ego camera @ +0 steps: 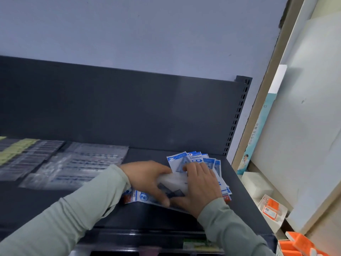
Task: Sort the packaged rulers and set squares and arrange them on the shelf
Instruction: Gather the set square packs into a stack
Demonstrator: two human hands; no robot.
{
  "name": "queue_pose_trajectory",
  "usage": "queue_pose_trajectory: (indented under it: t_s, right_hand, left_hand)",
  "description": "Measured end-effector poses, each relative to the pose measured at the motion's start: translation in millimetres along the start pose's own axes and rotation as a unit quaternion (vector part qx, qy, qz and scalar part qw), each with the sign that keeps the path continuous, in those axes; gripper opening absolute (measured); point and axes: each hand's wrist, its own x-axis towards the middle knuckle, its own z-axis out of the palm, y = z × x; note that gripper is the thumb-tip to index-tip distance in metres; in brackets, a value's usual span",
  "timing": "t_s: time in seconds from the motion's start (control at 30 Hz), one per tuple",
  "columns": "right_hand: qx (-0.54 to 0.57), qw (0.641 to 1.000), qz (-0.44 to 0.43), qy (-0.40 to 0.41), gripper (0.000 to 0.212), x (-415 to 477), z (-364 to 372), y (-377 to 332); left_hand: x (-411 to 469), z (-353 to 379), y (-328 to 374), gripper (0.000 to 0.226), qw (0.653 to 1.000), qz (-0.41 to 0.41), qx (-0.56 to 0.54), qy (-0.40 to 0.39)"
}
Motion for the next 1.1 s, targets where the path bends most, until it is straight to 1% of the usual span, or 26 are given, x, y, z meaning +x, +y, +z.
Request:
queue_pose_trajectory:
  t_s: [0.07, 0.1, 0.13, 0.17, 0.2, 0.23, 0.27, 0.33, 0.37, 0.43, 0.5, 0.57, 0.6, 0.63, 0.73, 0.77, 0.8, 0.87, 0.93, 1.0, 1.03, 1.1]
  right_hand:
    - [0.027, 0.999, -0.014, -0.045, 0.096, 1.5, -5.7, 5.8]
    - [0.084, 0.992, 0.007, -0.095, 0.103, 4.1, -11.7, 11.0]
    - [0.171, 0.973, 0.052, -0.145, 0.104, 8.1, -19.5, 16.0]
    - [0.251, 0.951, 0.093, -0.157, 0.092, 12.0, -24.1, 22.4]
    - [0.306, 0.932, 0.129, -0.142, 0.071, 15.9, -24.7, 30.2]
    - [0.316, 0.927, 0.160, -0.125, 0.048, 20.6, -21.4, 39.0]
    - [0.281, 0.933, 0.187, -0.129, 0.034, 25.8, -15.5, 46.6]
    - [0.164, 0.941, 0.226, -0.192, 0.030, 35.9, -2.4, 54.5]
    - [0.124, 0.937, 0.236, -0.225, 0.033, 40.8, 5.8, 57.7]
    - [0.062, 0.932, 0.240, -0.264, 0.049, 48.7, 17.5, 59.7]
    - [0.001, 0.929, 0.234, -0.286, 0.064, 54.4, 24.3, 58.0]
    - [-0.029, 0.920, 0.246, -0.304, 0.073, 59.9, 27.7, 53.3]
    - [-0.035, 0.915, 0.253, -0.312, 0.073, 62.7, 27.4, 49.8]
    - [-0.038, 0.911, 0.258, -0.319, 0.068, 65.3, 26.7, 47.0]
    - [-0.042, 0.904, 0.256, -0.339, 0.041, 70.7, 24.9, 44.0]
    - [-0.035, 0.902, 0.260, -0.342, 0.038, 71.2, 24.5, 44.7]
    - [-0.024, 0.899, 0.269, -0.345, 0.038, 71.9, 24.6, 45.8]
    - [0.017, 0.896, 0.298, -0.329, 0.041, 73.0, 26.2, 49.9]
    - [0.110, 0.890, 0.330, -0.296, 0.040, 74.7, 23.9, 51.8]
    - [0.184, 0.878, 0.335, -0.288, 0.037, 73.4, 18.4, 51.6]
    - [0.176, 0.878, 0.323, -0.306, 0.036, 71.5, 14.1, 50.8]
    - [0.071, 0.896, 0.286, -0.332, 0.038, 69.5, 7.4, 50.0]
  left_hand:
    - [0.8, 7.9, 0.9, 0.041, 0.998, 0.000, 0.039, 0.041]
    - [0.3, 10.5, 1.4, 0.037, 0.997, 0.002, 0.052, 0.065]
    - [-0.5, 12.2, 1.0, 0.036, 0.995, 0.007, 0.059, 0.079]
    - [-2.1, 13.5, 1.2, 0.036, 0.994, 0.009, 0.063, 0.084]
    - [-3.8, 14.3, 1.3, 0.035, 0.994, 0.011, 0.067, 0.085]
    - [-5.4, 14.9, 2.0, 0.033, 0.993, 0.012, 0.073, 0.087]
    - [-6.7, 15.8, 3.2, 0.033, 0.993, 0.014, 0.079, 0.088]
    - [-9.3, 16.8, 5.1, 0.032, 0.992, 0.021, 0.086, 0.089]
    - [-10.4, 17.1, 5.5, 0.033, 0.992, 0.021, 0.086, 0.087]
    - [-12.2, 17.4, 6.7, 0.034, 0.993, 0.021, 0.078, 0.086]
    - [-13.4, 18.6, 8.3, 0.035, 0.993, 0.016, 0.073, 0.091]
    - [-14.0, 20.6, 9.1, 0.035, 0.991, 0.014, 0.079, 0.103]
    - [-14.2, 21.2, 9.0, 0.034, 0.991, 0.014, 0.080, 0.108]
    - [-14.5, 21.7, 8.3, 0.034, 0.991, 0.014, 0.079, 0.111]
    - [-16.2, 22.2, 6.2, 0.034, 0.991, 0.012, 0.074, 0.111]
    - [-16.5, 22.6, 5.0, 0.035, 0.991, 0.009, 0.073, 0.111]
    - [-16.4, 22.9, 3.5, 0.035, 0.991, 0.008, 0.073, 0.112]
    - [-16.3, 23.4, 0.9, 0.038, 0.991, 0.007, 0.074, 0.113]
    - [-15.8, 22.9, -0.8, 0.039, 0.991, 0.005, 0.075, 0.113]
    - [-15.0, 22.1, -1.6, 0.040, 0.991, 0.004, 0.070, 0.112]
    - [-14.6, 22.1, -2.0, 0.041, 0.992, 0.004, 0.065, 0.111]
    - [-13.5, 22.9, -4.2, 0.043, 0.993, 0.006, 0.054, 0.108]
